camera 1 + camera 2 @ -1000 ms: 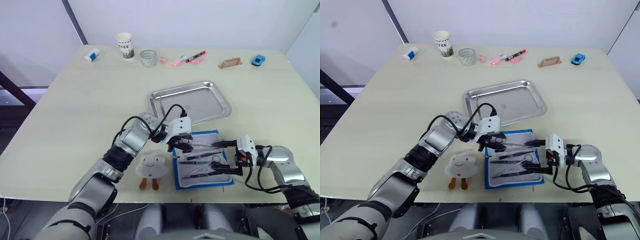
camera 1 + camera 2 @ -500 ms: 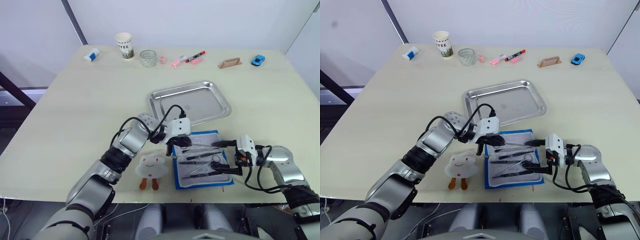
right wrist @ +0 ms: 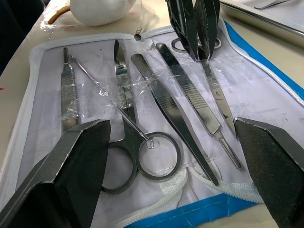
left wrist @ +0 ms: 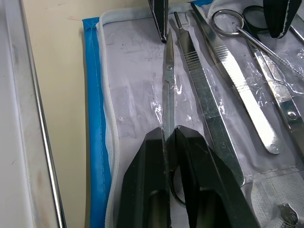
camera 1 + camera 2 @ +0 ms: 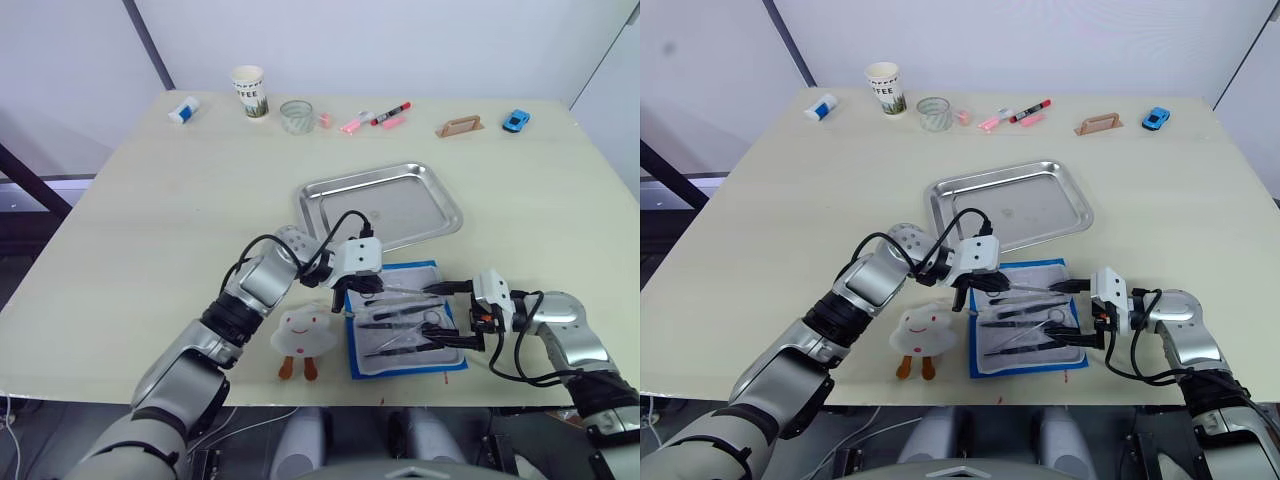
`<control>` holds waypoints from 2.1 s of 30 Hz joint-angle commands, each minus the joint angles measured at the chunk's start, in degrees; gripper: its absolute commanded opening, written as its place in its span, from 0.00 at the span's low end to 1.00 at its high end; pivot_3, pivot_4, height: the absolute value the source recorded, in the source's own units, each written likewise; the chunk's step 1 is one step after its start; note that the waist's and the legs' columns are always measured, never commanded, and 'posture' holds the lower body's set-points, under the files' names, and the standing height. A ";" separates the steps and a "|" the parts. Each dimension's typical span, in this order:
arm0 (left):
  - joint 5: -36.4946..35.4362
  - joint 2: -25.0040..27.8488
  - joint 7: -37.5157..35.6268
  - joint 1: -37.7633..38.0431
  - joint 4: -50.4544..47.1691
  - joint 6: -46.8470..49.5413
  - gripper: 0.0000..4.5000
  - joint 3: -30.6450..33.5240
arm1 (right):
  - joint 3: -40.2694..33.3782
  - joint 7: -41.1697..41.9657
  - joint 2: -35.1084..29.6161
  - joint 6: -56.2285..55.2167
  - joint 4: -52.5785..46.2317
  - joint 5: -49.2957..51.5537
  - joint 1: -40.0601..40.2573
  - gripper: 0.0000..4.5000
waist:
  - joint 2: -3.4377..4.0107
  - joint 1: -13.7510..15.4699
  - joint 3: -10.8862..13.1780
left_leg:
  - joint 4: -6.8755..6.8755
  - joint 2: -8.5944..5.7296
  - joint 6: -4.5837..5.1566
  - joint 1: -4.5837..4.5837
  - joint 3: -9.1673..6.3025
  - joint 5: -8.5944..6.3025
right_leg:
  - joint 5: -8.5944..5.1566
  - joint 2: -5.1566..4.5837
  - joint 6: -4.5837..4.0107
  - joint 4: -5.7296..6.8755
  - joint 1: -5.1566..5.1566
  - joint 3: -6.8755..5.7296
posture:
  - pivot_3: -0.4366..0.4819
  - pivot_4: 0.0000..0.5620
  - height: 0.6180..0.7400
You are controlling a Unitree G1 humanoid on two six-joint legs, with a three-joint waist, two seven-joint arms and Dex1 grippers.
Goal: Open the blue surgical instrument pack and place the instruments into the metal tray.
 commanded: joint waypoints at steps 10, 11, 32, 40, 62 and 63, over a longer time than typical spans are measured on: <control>-1.43 2.19 -3.08 -2.21 -4.44 7.28 0.05 1.62 | 2.43 -0.40 0.54 0.61 2.05 -2.37 0.48 1.00 | 0.00 -0.66 0.00 | -0.01 0.02 0.00 -0.01 -0.02 0.00 | -0.01 0.03 0.00 0.00 -0.02 -0.01 | 0.48 0.27 1.00; -1.61 2.32 -3.32 -2.48 -4.75 7.67 0.05 1.81 | 2.48 -0.36 0.57 0.58 2.14 -2.43 0.45 1.00 | 0.00 -0.69 0.00 | -0.01 0.02 0.00 -0.03 -0.03 0.00 | -0.01 0.03 0.00 0.00 -0.02 -0.01 | 0.48 0.27 1.00; -4.73 10.37 -4.95 1.66 -12.09 11.77 0.05 5.39 | 3.01 -0.10 0.88 0.79 2.08 -2.49 0.49 1.00 | 0.01 -1.21 0.01 | -0.02 0.05 0.00 -0.04 -0.09 0.00 | -0.01 0.03 -0.01 0.01 -0.06 0.00 | 0.48 0.27 1.00; -6.75 15.33 -4.30 6.05 -16.43 14.47 0.05 8.61 | 3.02 0.59 0.79 0.62 2.81 -2.49 0.10 1.00 | 0.01 -1.13 0.01 | -0.02 0.06 0.00 -0.04 -0.09 0.00 | -0.01 0.03 -0.01 0.01 -0.06 -0.01 | 0.48 0.27 1.00; -17.54 12.93 8.24 8.13 -25.56 27.77 0.05 20.99 | 3.08 2.33 0.45 0.45 4.40 -2.50 -0.98 1.00 | -0.01 -1.08 0.01 | -0.01 0.06 0.00 -0.03 -0.09 0.00 | -0.01 0.01 -0.01 0.03 -0.06 0.00 | 0.48 0.27 1.00; -18.23 11.41 10.12 7.46 -25.55 29.48 0.05 21.76 | 3.05 2.35 0.41 0.51 4.34 -2.48 -1.00 1.00 | -0.03 -1.04 0.01 | 0.00 0.06 0.00 -0.03 -0.09 0.00 | -0.01 0.01 -0.01 0.03 -0.06 0.00 | 0.48 0.27 1.00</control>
